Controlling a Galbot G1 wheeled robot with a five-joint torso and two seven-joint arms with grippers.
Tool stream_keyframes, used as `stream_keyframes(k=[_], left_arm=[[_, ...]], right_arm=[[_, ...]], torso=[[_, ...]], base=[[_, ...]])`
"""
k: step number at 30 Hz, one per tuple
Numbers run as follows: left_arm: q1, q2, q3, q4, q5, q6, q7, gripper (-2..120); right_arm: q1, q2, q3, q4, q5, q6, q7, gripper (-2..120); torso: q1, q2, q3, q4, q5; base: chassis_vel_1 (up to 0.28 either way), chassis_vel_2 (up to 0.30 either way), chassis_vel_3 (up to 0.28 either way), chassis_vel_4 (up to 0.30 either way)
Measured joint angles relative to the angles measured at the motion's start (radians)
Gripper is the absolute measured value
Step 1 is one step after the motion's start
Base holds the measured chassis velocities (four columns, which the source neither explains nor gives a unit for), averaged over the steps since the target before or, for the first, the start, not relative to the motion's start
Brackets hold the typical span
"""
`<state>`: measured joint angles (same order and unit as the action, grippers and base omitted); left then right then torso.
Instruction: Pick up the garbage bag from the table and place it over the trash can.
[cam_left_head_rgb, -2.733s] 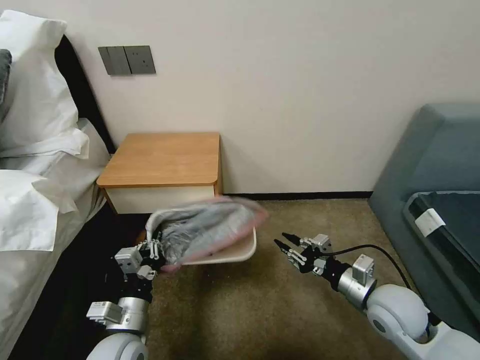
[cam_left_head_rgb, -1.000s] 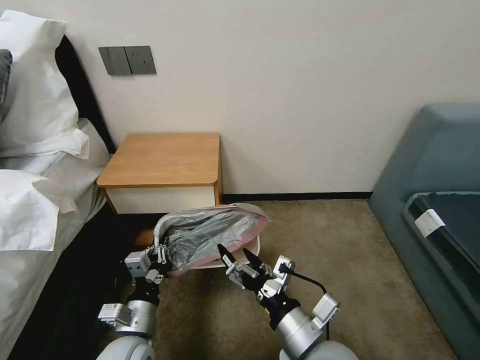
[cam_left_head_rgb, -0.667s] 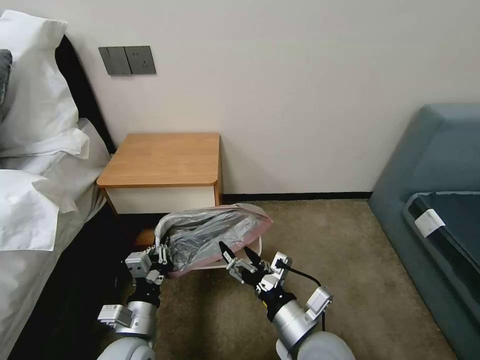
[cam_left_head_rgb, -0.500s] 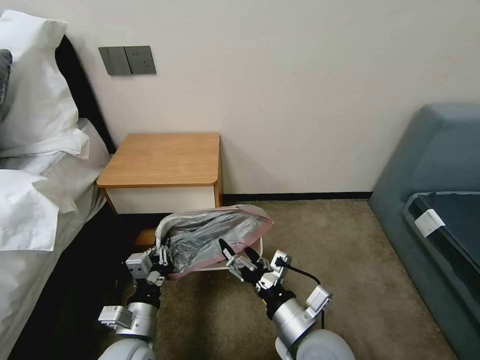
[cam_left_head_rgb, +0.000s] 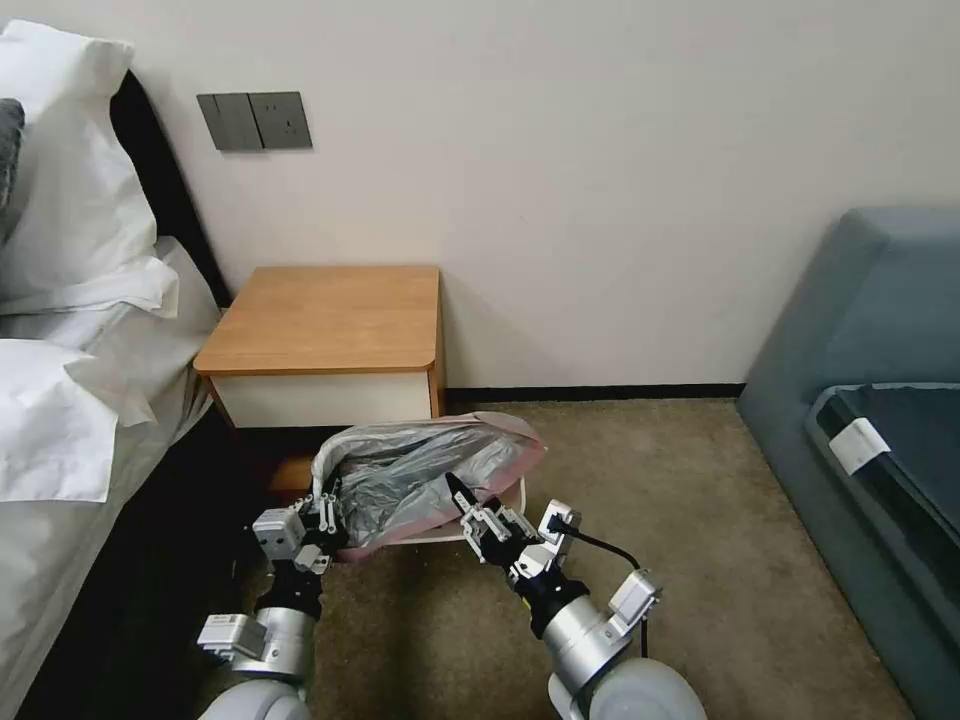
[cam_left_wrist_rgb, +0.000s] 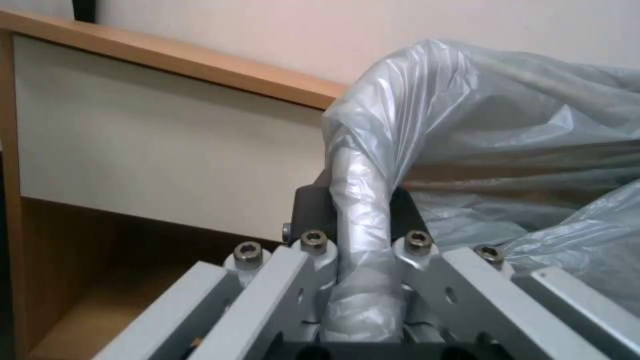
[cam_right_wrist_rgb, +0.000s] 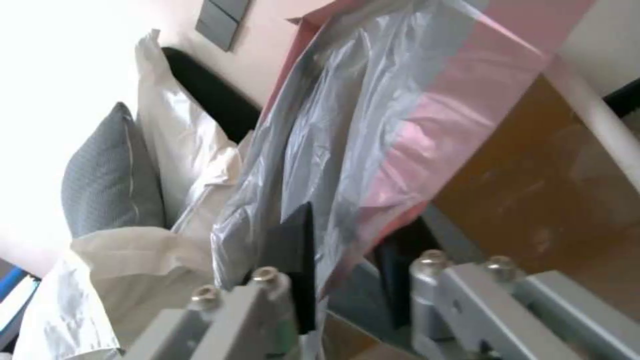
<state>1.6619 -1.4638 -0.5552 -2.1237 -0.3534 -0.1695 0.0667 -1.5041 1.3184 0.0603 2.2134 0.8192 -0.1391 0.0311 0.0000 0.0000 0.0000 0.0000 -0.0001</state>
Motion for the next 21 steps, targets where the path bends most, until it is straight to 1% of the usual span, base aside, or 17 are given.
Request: stream_keyframes(k=[2, 3, 6, 21], left_arm=[[0.000, -0.001, 0.000, 0.000, 0.001, 0.001, -0.002, 3], [0.000, -0.001, 0.000, 0.000, 0.001, 0.001, -0.002, 3], [-0.001, -0.003, -0.001, -0.001, 0.003, 0.003, -0.004, 3], [-0.005, -0.007, -0.002, -0.001, 0.009, 0.014, -0.016, 3]], right_arm=[[0.000, 0.002, 0.000, 0.000, -0.004, 0.001, -0.001, 9], [0.000, 0.002, 0.000, 0.000, -0.004, 0.001, -0.001, 9], [-0.001, 0.003, -0.001, 0.002, -0.009, 0.002, -0.002, 0], [-0.017, 0.010, -0.005, 0.013, -0.036, 0.013, -0.011, 0]], torso=[[0.000, 0.000, 0.000, 0.0000, 0.0000], [0.000, 0.000, 0.000, 0.0000, 0.0000], [0.000, 0.000, 0.000, 0.0000, 0.0000], [0.000, 0.000, 0.000, 0.0000, 0.0001]], base=[[0.000, 0.000, 0.000, 0.000], [0.000, 0.000, 0.000, 0.000], [0.000, 0.000, 0.000, 0.000], [0.000, 0.000, 0.000, 0.000]])
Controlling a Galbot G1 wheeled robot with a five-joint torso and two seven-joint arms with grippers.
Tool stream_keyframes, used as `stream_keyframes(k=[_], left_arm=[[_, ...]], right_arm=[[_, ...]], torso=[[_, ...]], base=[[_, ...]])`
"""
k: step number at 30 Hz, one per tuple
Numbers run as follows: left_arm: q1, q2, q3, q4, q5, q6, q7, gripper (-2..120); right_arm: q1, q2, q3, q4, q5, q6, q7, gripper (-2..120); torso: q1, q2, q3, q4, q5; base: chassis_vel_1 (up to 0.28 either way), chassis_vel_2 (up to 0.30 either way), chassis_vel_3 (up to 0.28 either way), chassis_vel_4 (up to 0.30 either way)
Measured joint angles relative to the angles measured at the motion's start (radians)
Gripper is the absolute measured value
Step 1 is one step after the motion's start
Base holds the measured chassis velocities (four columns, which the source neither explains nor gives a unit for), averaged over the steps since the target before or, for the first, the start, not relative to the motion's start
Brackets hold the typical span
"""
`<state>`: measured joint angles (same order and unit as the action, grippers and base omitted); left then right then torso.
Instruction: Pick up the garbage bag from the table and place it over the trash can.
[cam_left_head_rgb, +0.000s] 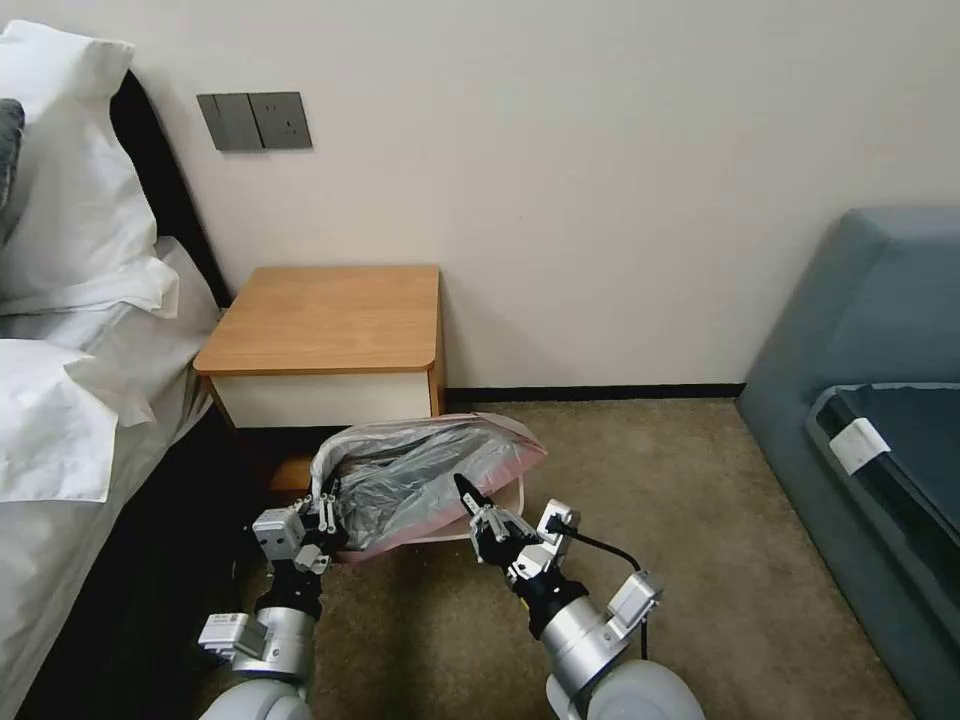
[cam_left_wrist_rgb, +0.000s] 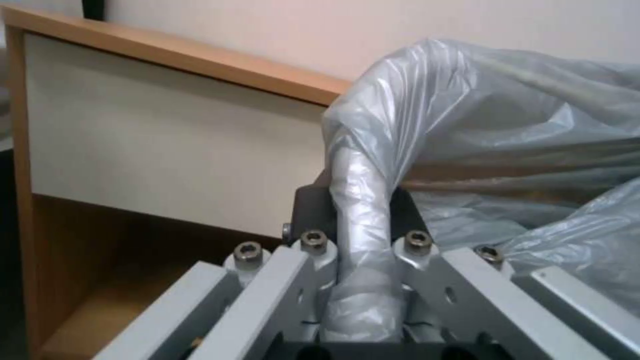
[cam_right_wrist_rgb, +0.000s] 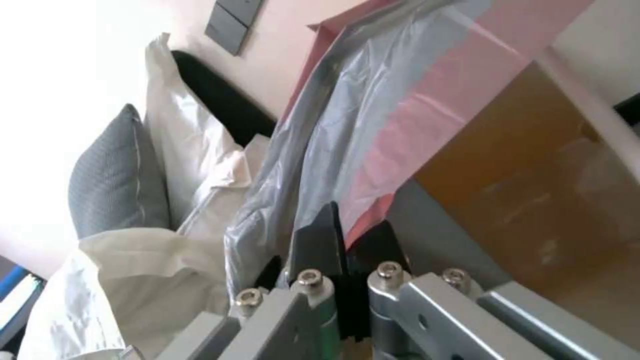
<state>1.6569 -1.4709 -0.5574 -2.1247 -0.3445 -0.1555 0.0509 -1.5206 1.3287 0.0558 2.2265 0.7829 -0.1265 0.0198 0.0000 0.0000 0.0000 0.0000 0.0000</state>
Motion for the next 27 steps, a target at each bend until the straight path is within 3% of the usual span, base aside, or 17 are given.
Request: stream_keyframes(k=[27], left_arm=[[-0.025, -0.008, -0.016, -0.014, -0.058, 0.066, -0.067, 3]], right_arm=[[-0.179, -0.036, 0.036, 0.109, -0.107, 0.036, -0.013, 0]], torso=[[0.000, 0.000, 0.000, -0.0001, 0.0000]], base=[[0.000, 0.000, 0.000, 0.000]])
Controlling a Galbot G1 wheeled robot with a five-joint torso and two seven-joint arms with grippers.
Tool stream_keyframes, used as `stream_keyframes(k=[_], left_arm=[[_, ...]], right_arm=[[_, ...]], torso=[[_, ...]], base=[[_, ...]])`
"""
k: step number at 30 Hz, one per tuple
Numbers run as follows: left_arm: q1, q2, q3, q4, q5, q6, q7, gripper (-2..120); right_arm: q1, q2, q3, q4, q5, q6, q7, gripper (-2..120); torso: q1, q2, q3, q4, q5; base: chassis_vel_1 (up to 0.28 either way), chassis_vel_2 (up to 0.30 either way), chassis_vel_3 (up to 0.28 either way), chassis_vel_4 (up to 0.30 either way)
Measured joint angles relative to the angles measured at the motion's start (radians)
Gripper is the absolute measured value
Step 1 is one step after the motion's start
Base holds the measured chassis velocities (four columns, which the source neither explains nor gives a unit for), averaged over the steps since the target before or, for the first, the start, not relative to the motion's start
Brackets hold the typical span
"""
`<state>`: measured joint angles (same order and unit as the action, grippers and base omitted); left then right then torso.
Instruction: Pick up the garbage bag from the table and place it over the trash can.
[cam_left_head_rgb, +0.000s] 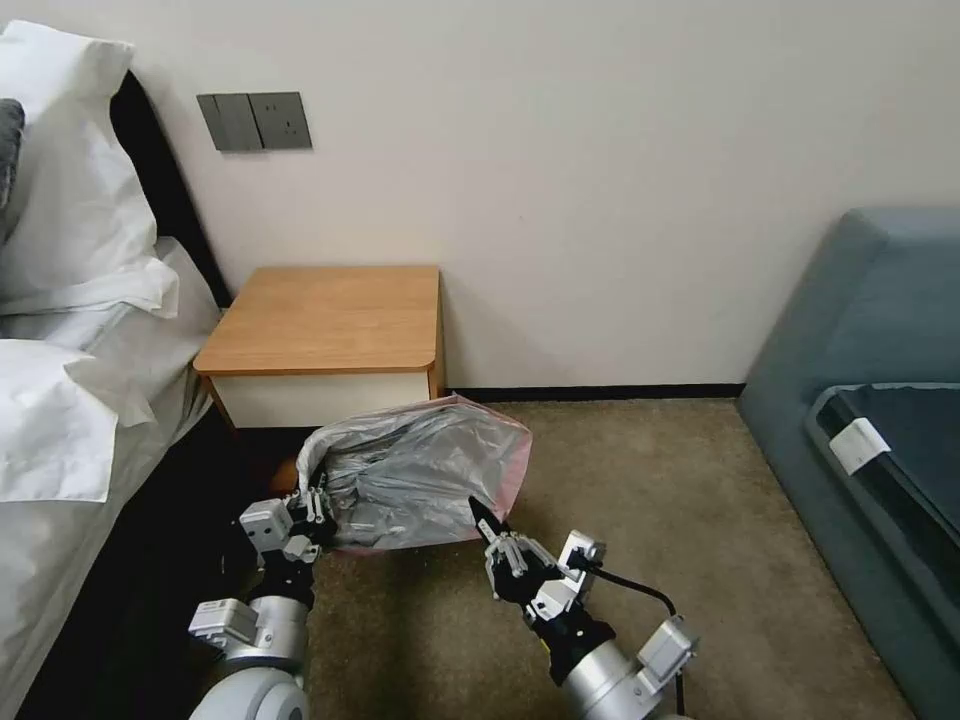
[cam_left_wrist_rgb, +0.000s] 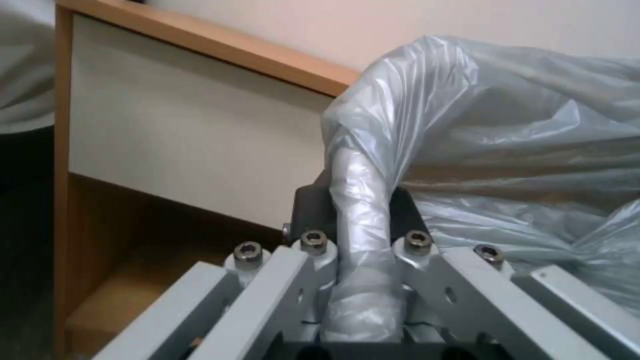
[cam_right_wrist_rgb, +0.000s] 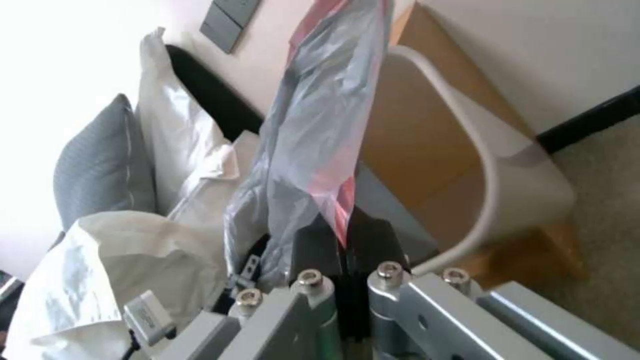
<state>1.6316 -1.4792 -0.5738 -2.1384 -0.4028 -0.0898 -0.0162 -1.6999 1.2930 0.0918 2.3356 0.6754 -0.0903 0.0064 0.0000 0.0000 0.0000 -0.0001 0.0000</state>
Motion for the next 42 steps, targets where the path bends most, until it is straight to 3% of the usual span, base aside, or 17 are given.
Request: stream_keyframes(k=[7, 15, 25, 30, 39, 42], left_arm=[[0.009, -0.006, -0.003, -0.029, -0.050, 0.032, -0.018, 3], [0.039, -0.003, -0.005, -0.124, -0.189, 0.156, -0.048, 3], [0.070, 0.008, -0.007, -0.173, -0.250, 0.258, -0.046, 3], [0.070, 0.005, -0.004, -0.180, -0.268, 0.273, -0.048, 3], [0.047, 0.011, -0.017, -0.171, -0.266, 0.274, -0.059, 3], [0.030, 0.019, -0.026, -0.151, -0.264, 0.274, -0.060, 3]], right_arm=[[-0.022, -0.006, 0.021, -0.013, -0.031, 0.025, -0.013, 0], [-0.015, -0.008, 0.046, -0.068, -0.048, 0.052, -0.020, 0], [0.034, -0.010, 0.101, -0.139, -0.086, 0.083, -0.025, 0], [0.038, -0.014, 0.126, -0.179, -0.148, 0.098, -0.041, -2], [0.005, -0.042, 0.160, -0.204, -0.305, 0.138, -0.180, 25], [-0.021, -0.047, 0.204, -0.182, -0.414, 0.183, -0.302, 40]], torso=[[0.000, 0.000, 0.000, 0.0000, 0.0001], [0.000, 0.000, 0.000, 0.0000, 0.0002], [0.000, 0.000, 0.000, 0.0001, 0.0002], [0.000, 0.000, 0.000, 0.0000, 0.0002], [0.000, 0.000, 0.000, 0.0001, 0.0002], [0.000, 0.000, 0.000, 0.0001, 0.0001]], base=[[0.000, 0.000, 0.000, 0.000], [0.000, 0.000, 0.000, 0.000], [0.000, 0.000, 0.000, 0.000], [0.000, 0.000, 0.000, 0.000], [0.000, 0.000, 0.000, 0.000], [0.000, 0.000, 0.000, 0.000]])
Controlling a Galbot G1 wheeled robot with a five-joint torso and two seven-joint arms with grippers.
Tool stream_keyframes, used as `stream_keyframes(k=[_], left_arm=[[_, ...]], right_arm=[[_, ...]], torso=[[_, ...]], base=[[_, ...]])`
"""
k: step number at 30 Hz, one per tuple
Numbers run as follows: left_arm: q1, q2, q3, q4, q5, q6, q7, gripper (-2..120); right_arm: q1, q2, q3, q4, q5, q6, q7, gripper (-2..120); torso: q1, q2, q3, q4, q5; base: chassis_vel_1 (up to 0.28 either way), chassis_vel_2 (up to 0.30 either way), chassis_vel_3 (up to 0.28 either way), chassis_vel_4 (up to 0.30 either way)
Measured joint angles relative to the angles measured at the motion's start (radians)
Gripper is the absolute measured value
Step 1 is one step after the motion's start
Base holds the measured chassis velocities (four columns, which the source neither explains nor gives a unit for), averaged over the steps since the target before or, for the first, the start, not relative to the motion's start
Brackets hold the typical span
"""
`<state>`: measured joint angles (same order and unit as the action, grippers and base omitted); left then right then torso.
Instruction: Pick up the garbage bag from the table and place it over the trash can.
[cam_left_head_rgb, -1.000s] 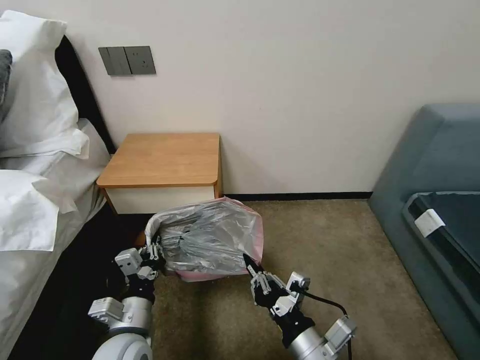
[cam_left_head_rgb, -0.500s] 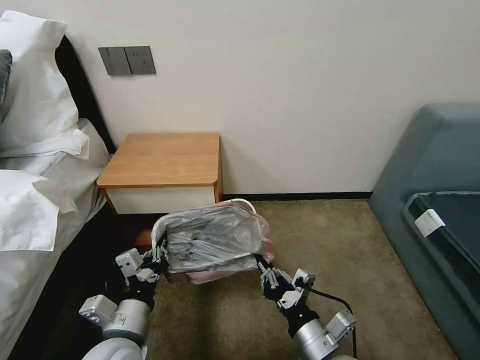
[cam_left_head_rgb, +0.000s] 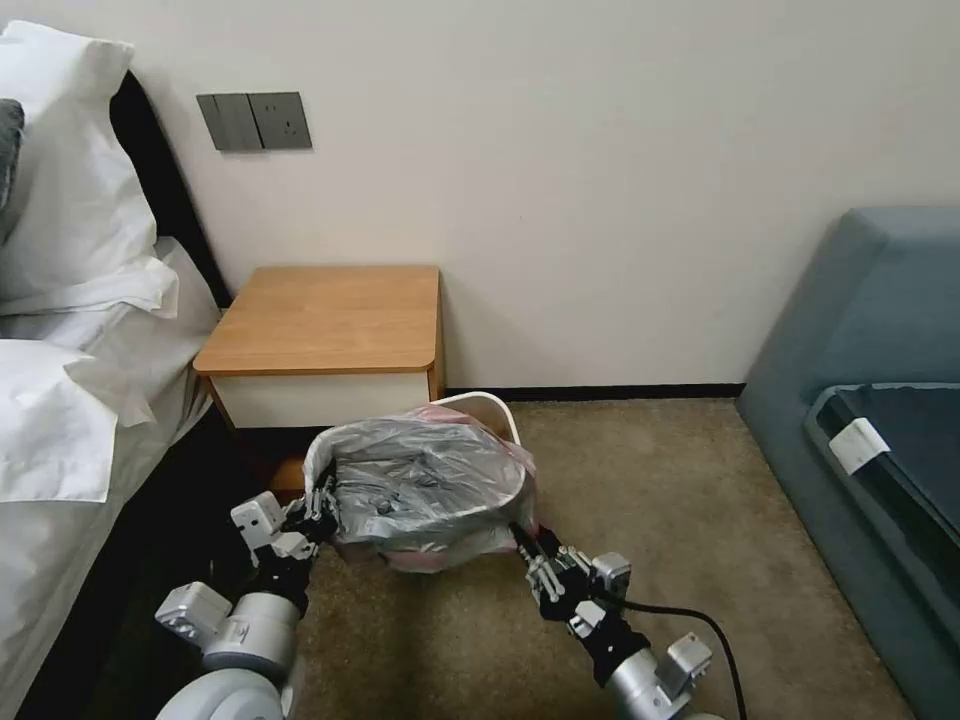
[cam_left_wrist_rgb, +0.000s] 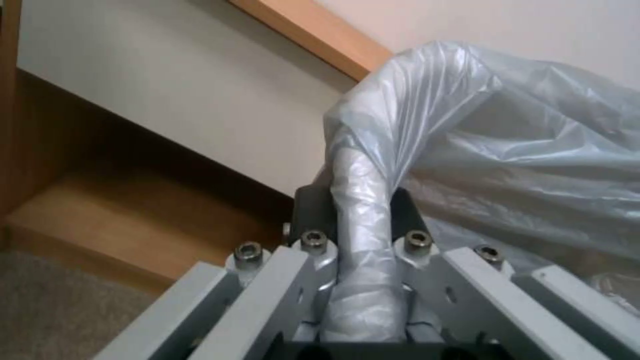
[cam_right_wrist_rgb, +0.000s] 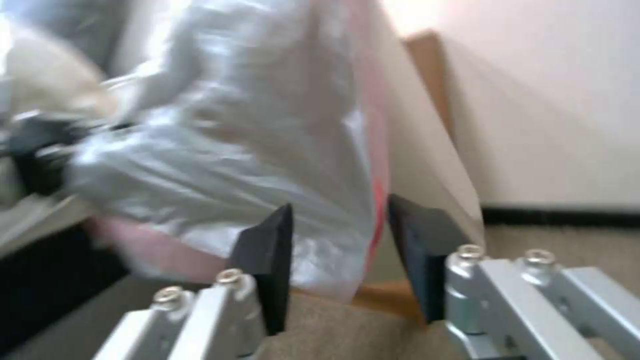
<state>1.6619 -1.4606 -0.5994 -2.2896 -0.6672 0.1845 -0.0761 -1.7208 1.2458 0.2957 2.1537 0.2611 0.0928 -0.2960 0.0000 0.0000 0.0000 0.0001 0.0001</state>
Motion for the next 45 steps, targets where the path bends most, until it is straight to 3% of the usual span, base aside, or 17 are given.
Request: stream_keyframes(k=[4, 9, 16, 20, 26, 33, 45], left_arm=[[-0.024, 0.010, -0.005, 0.026, 0.002, -0.001, -0.001, 3], [-0.046, 0.012, -0.006, 0.046, 0.004, -0.005, -0.002, 3], [-0.054, 0.012, 0.007, 0.065, 0.031, -0.020, 0.011, 3], [-0.054, 0.010, 0.013, 0.068, 0.040, -0.022, 0.018, 3], [-0.043, 0.007, 0.014, 0.057, 0.045, -0.023, 0.019, 3], [-0.024, 0.007, 0.016, 0.051, 0.056, -0.030, 0.021, 3], [-0.019, 0.002, 0.020, 0.038, 0.063, -0.033, 0.022, 3]], right_arm=[[-0.035, -0.003, 0.070, 0.046, -0.113, 0.039, -0.103, 53], [-0.044, 0.002, 0.138, 0.079, -0.163, 0.084, -0.159, 68], [0.054, -0.005, 0.161, 0.074, -0.034, 0.092, -0.111, 96], [0.148, -0.045, 0.135, 0.010, 0.073, 0.047, -0.100, 100], [0.218, -0.071, 0.070, -0.039, 0.153, 0.008, -0.060, 100], [0.234, -0.058, 0.027, -0.047, 0.338, -0.067, 0.000, 99], [0.220, -0.048, 0.026, -0.053, 0.427, -0.107, -0.003, 57]], torso=[[0.000, 0.000, 0.000, -0.0001, 0.0000], [0.000, 0.000, 0.000, -0.0002, -0.0001], [0.000, 0.000, 0.000, -0.0001, 0.0000], [0.000, 0.000, 0.000, 0.0000, 0.0002], [0.000, 0.000, 0.000, 0.0001, 0.0000], [0.000, 0.000, 0.000, 0.0000, -0.0001], [0.000, 0.000, 0.000, -0.0001, -0.0002]], base=[[0.000, 0.000, 0.000, 0.000], [0.000, 0.000, 0.000, 0.000], [0.000, 0.000, 0.000, 0.000], [0.000, 0.000, 0.000, 0.000], [0.000, 0.000, 0.000, 0.000], [0.000, 0.000, 0.000, 0.000], [0.000, 0.000, 0.000, 0.000]])
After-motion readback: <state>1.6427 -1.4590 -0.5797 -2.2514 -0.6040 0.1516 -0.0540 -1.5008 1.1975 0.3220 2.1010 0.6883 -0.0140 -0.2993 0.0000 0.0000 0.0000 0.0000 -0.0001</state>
